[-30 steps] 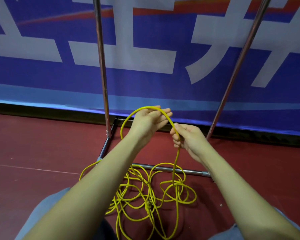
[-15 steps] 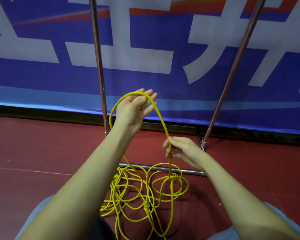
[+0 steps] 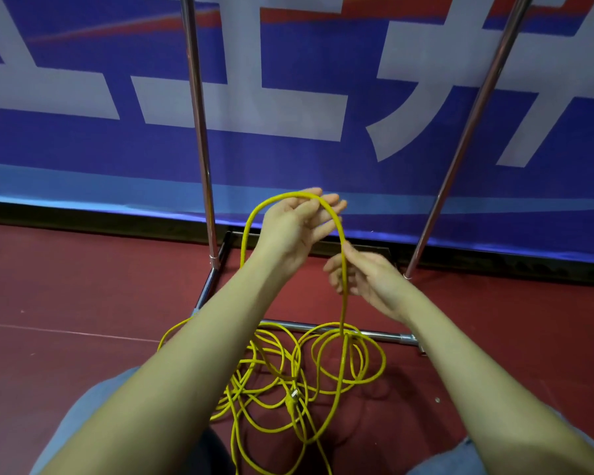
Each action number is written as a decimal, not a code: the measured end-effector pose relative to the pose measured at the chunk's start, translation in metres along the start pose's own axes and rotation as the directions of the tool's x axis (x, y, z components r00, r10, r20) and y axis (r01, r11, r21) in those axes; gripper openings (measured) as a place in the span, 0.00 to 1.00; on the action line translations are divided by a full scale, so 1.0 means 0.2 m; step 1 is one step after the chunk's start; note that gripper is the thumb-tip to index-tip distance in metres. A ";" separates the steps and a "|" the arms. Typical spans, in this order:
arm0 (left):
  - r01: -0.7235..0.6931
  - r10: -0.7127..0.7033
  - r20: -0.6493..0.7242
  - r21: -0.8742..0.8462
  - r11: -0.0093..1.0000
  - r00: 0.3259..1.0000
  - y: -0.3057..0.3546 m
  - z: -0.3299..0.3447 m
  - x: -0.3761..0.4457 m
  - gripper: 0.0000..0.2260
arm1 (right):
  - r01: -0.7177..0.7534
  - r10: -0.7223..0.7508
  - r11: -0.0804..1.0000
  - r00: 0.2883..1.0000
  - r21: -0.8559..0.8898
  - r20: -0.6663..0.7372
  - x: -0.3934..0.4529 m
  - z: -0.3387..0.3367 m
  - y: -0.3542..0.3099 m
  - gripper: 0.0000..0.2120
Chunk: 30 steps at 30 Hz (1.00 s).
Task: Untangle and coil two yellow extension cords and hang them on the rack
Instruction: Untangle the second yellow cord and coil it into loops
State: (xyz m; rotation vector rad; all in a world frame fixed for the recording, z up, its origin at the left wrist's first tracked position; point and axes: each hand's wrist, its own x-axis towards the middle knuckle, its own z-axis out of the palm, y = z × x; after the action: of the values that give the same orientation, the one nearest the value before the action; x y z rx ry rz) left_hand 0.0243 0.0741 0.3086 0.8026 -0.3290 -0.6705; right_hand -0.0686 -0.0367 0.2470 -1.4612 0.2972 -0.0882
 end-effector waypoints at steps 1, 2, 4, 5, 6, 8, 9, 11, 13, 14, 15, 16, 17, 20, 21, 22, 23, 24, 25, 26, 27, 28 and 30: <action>-0.008 0.007 -0.018 -0.075 0.997 1.000 0.03 0.01 0.00 0.07 | -0.037 0.038 0.998 0.999 -0.050 0.024 0.00 0.00 0.03 0.19; -0.023 0.016 -0.049 -0.146 0.989 0.999 0.06 0.01 0.01 0.08 | -0.063 0.066 0.993 0.997 -0.098 0.034 -0.01 0.00 0.05 0.19; -0.064 0.028 -0.129 -0.285 0.956 0.991 0.12 -0.01 0.03 0.10 | -0.070 0.074 0.985 0.997 -0.160 0.020 -0.01 -0.01 0.07 0.17; -0.085 0.032 -0.161 -0.340 0.937 0.986 0.13 -0.03 0.04 0.11 | -0.056 0.059 0.983 0.998 -0.175 0.012 -0.01 -0.02 0.07 0.16; -0.101 0.035 -0.181 -0.368 0.924 0.983 0.14 -0.05 0.05 0.12 | -0.041 0.044 0.982 0.999 -0.182 0.012 -0.01 -0.02 0.06 0.16; -0.080 0.027 -0.193 -0.274 0.958 0.981 0.10 -0.07 0.05 0.09 | -0.026 0.029 0.983 0.999 -0.183 0.017 -0.01 0.00 0.03 0.16; -0.037 0.009 -0.185 -0.146 0.989 0.983 0.07 -0.07 0.04 0.06 | -0.022 0.025 0.984 1.000 -0.177 0.014 -0.01 0.01 0.02 0.17; 0.068 -0.052 -0.163 0.097 0.993 0.985 0.00 -0.06 0.02 0.04 | -0.016 0.017 0.986 1.000 -0.164 0.006 -0.01 0.03 0.01 0.17; 0.112 -0.083 -0.161 0.176 0.978 0.983 -0.06 -0.06 0.01 0.05 | -0.009 0.010 0.989 1.000 -0.146 0.005 -0.01 0.04 -0.01 0.17; 0.110 -0.085 -0.160 0.159 0.981 0.983 -0.07 -0.07 0.01 0.05 | -0.006 0.006 0.992 1.000 -0.129 0.004 -0.01 0.04 -0.02 0.17; 0.109 -0.089 -0.154 0.122 0.987 0.984 -0.06 -0.06 0.00 0.05 | -0.004 0.004 0.994 1.000 -0.107 0.004 -0.01 0.04 -0.02 0.17; 0.111 -0.099 -0.144 0.080 0.991 0.985 -0.06 -0.06 0.00 0.06 | -0.003 0.004 0.997 1.000 -0.081 0.008 -0.01 0.04 -0.01 0.16; 0.117 -0.110 -0.133 0.042 0.992 0.985 -0.05 -0.05 0.00 0.07 | -0.005 0.006 0.998 1.000 -0.065 0.018 -0.01 0.03 0.00 0.15; 0.106 -0.116 -0.112 -0.090 0.990 0.987 0.02 -0.01 0.00 0.15 | -0.047 0.055 0.992 0.996 -0.115 0.068 -0.02 0.01 0.05 0.13; 0.082 -0.098 -0.111 -0.140 0.987 0.989 0.05 0.00 0.01 0.16 | -0.054 0.066 0.988 0.994 -0.143 0.084 -0.01 0.00 0.06 0.13; 0.050 -0.073 -0.118 -0.184 0.982 0.990 0.08 -0.01 0.01 0.17 | -0.050 0.066 0.986 0.993 -0.161 0.095 -0.01 0.00 0.07 0.12; 0.018 -0.049 -0.135 -0.219 0.976 0.990 0.10 -0.02 0.02 0.18 | -0.039 0.057 0.984 0.994 -0.174 0.098 -0.01 -0.01 0.07 0.12; -0.015 -0.024 -0.159 -0.242 0.970 0.987 0.12 -0.04 0.03 0.18 | -0.029 0.048 0.982 0.995 -0.188 0.093 0.00 -0.01 0.06 0.12; -0.042 -0.005 -0.182 -0.252 0.967 0.983 0.11 -0.06 0.04 0.17 | -0.019 0.037 0.979 0.996 -0.205 0.084 0.00 -0.01 0.05 0.12; -0.052 0.003 -0.199 -0.240 0.969 0.980 0.10 -0.08 0.04 0.15 | -0.009 0.026 0.975 0.997 -0.220 0.074 0.00 -0.01 0.04 0.12; -0.036 -0.004 -0.197 -0.199 0.979 0.980 0.07 -0.08 0.03 0.12 | 0.003 0.012 0.973 0.998 -0.231 0.063 0.00 -0.01 0.03 0.12; 0.007 -0.028 -0.177 -0.121 0.993 0.984 0.04 -0.07 0.02 0.07 | 0.016 -0.005 0.972 0.999 -0.235 0.047 0.01 0.00 0.02 0.12; 0.075 -0.068 -0.127 0.053 0.996 0.990 -0.02 -0.04 -0.01 0.04 | 0.046 -0.044 0.970 0.999 -0.239 0.011 0.01 -0.01 0.01 0.13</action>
State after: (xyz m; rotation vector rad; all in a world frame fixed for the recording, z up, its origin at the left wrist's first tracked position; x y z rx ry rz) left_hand 0.0254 0.0781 0.3000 0.9104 -0.2076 -0.6768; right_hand -0.0667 -0.0382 0.2453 -1.7079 0.2768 -0.0868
